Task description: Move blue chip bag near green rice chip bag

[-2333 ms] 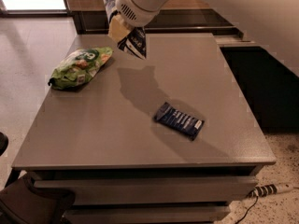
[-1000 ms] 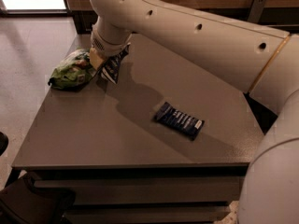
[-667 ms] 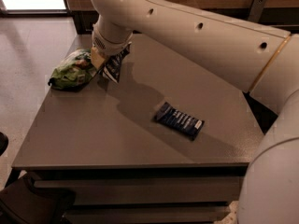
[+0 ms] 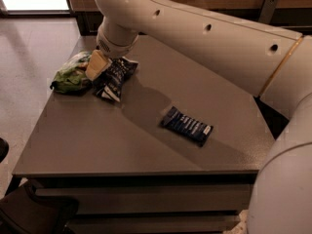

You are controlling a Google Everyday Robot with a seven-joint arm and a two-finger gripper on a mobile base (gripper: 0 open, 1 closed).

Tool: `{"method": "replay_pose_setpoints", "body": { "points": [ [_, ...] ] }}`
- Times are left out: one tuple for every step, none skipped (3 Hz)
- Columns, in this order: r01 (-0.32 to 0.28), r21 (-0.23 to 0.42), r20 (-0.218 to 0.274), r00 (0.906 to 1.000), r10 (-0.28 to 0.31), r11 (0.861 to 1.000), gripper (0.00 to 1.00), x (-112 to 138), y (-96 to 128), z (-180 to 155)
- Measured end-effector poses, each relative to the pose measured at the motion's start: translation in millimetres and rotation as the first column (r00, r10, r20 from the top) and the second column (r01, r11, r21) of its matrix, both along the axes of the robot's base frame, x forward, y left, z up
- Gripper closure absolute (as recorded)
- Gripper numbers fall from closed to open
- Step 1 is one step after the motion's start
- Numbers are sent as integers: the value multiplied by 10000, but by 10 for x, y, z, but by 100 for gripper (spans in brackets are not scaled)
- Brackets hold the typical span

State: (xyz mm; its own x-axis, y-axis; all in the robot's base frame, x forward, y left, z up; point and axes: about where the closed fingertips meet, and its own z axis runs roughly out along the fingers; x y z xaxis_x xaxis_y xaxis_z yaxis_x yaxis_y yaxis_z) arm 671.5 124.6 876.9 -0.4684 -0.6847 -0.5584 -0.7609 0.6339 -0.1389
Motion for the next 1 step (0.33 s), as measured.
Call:
{"method": "replay_pose_setpoints", "body": {
  "points": [
    [-1, 0, -1, 10000, 1, 10000, 0, 0, 0, 0]
  ]
}}
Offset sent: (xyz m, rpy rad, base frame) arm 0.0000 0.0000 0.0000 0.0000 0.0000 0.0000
